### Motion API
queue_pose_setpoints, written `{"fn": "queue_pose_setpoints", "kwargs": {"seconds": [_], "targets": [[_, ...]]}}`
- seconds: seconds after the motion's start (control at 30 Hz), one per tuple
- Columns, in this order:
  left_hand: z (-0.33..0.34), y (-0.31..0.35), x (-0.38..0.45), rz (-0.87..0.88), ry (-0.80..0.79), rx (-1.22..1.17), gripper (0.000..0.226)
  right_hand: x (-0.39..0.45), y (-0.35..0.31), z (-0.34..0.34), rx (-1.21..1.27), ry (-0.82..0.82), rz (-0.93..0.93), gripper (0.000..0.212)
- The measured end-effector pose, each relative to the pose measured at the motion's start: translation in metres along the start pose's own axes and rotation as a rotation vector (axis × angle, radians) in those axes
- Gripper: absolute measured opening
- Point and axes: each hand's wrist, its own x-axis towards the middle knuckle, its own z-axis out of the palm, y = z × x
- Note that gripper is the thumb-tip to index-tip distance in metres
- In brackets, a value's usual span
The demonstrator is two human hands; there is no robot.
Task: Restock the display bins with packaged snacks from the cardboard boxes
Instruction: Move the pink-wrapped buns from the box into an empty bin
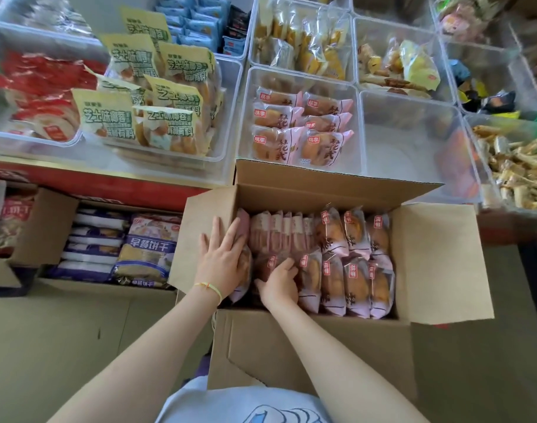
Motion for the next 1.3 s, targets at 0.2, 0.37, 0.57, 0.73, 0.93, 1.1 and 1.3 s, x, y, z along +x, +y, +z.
{"fn": "queue_pose_setpoints", "kwargs": {"seconds": [0.2, 0.37, 0.57, 0.73, 0.93, 1.1, 1.3], "targets": [[-0.022, 0.000, 0.002, -0.031, -0.105, -0.111, 0.047, -0.005, 0.006, -0.047, 0.224, -0.041, -0.189, 0.080], [-0.094, 0.019, 0.014, -0.298, -0.034, -0.935, 0.054, -0.026, -0.007, -0.141, 0.392, -0.211, -0.409, 0.080], [-0.163, 0.020, 0.029, -0.065, -0.263, -1.632, 0.057, -0.042, -0.033, -0.205, 0.493, -0.272, -0.640, 0.056], [-0.186, 0.011, 0.057, 0.036, -0.062, -1.786, 0.063, -0.038, -0.068, -0.232, 0.398, -0.187, -0.692, 0.047], [-0.184, -0.001, 0.102, -0.298, 0.468, -1.435, 0.012, -0.007, -0.122, -0.260, 0.427, 0.288, -0.766, 0.046], [-0.141, -0.025, 0.134, -0.232, 0.231, -0.767, 0.042, 0.050, -0.159, -0.269, 0.003, 0.254, -0.590, 0.052], [-0.124, -0.026, 0.148, -0.079, -0.041, -0.433, 0.065, 0.114, -0.186, -0.239, -0.513, -0.052, -0.432, 0.044]]}}
